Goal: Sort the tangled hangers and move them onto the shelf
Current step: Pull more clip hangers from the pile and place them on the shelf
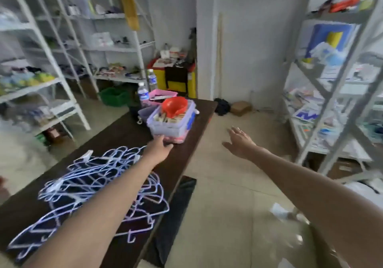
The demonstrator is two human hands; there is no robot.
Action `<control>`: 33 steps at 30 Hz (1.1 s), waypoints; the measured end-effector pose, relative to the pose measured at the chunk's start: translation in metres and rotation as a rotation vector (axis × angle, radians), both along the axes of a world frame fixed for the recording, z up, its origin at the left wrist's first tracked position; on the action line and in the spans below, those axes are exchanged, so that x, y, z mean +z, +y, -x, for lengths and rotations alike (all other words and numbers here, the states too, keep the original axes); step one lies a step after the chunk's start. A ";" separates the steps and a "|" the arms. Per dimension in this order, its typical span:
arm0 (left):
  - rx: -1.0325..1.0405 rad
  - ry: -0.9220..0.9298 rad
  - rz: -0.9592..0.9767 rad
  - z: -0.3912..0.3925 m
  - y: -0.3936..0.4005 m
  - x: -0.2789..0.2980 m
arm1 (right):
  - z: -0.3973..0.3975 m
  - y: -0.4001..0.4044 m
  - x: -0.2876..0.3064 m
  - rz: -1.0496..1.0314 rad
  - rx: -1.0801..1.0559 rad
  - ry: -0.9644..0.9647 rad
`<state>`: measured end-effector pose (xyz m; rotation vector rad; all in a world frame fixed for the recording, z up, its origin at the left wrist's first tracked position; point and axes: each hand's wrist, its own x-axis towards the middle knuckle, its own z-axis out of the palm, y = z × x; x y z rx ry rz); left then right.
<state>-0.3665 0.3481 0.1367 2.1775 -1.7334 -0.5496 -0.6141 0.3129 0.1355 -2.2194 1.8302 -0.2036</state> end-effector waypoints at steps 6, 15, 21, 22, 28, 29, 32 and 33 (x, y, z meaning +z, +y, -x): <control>0.555 0.023 -0.085 -0.229 0.111 -0.030 | -0.229 -0.014 -0.033 -0.073 0.448 -0.040; 0.894 0.257 -0.207 -0.280 0.194 -0.110 | -0.357 -0.029 -0.107 -0.192 0.578 0.093; 0.984 0.381 -0.228 -0.266 0.154 -0.141 | -0.399 -0.062 -0.126 -0.268 0.597 0.065; 1.002 0.418 -0.219 -0.264 0.144 -0.143 | -0.405 -0.069 -0.126 -0.273 0.597 0.058; 1.184 0.674 -0.150 -0.256 0.093 -0.165 | -0.421 -0.128 -0.137 -0.288 0.587 0.119; 1.227 0.704 -0.147 -0.256 0.087 -0.170 | -0.426 -0.137 -0.140 -0.289 0.598 0.123; 1.337 0.775 -0.136 -0.254 0.071 -0.179 | -0.448 -0.158 -0.150 -0.309 0.651 0.112; 1.357 0.795 -0.130 -0.255 0.066 -0.181 | -0.455 -0.161 -0.152 -0.311 0.679 0.114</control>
